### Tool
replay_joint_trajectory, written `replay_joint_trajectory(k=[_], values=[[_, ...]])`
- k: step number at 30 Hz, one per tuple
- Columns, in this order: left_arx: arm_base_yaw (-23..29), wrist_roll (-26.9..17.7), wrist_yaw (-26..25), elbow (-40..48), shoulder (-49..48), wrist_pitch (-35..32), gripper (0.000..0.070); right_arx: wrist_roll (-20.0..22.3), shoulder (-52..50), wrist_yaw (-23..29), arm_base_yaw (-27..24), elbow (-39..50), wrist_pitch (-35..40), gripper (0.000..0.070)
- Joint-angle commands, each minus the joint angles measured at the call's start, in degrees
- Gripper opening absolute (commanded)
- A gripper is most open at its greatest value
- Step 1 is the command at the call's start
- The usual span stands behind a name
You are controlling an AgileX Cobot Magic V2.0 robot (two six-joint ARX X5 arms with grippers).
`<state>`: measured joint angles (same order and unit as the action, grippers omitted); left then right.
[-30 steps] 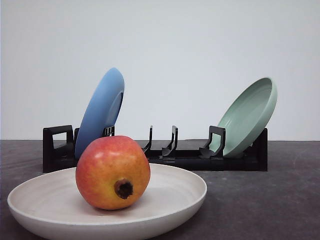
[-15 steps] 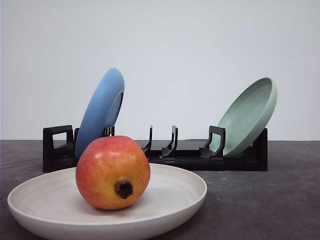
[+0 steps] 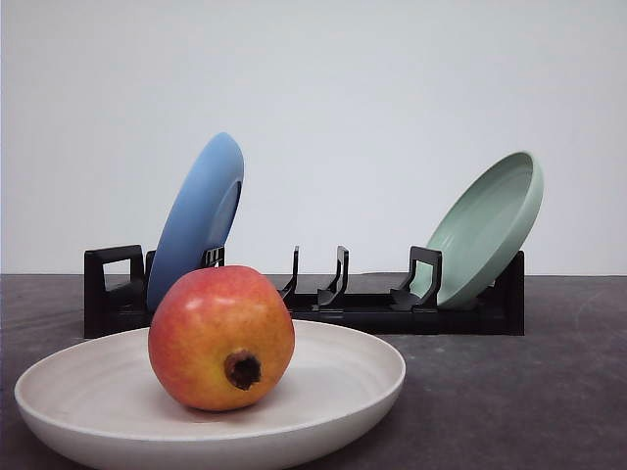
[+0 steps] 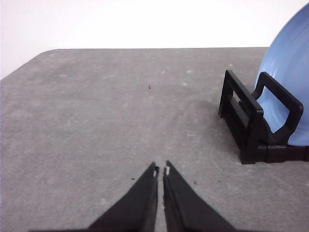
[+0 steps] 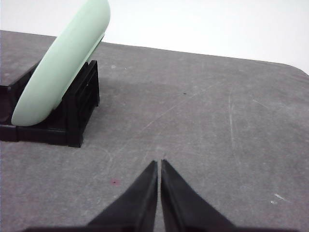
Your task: Place pomegranate in white plate
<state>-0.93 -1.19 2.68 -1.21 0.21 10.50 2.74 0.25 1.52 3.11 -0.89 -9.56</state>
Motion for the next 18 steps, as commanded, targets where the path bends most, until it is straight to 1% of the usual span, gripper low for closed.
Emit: replay_joint_trajectory(k=[1,18], values=[[-0.1,0.4,0.1,0.5,-0.1,0.2,0.0000,-0.6,0.0,0.0,0.1,0.2,0.5,0.0004],[-0.1,0.4,0.1,0.5,-0.1,0.2,0.0000,-0.6,0.0,0.0,0.1,0.2,0.5,0.0004]])
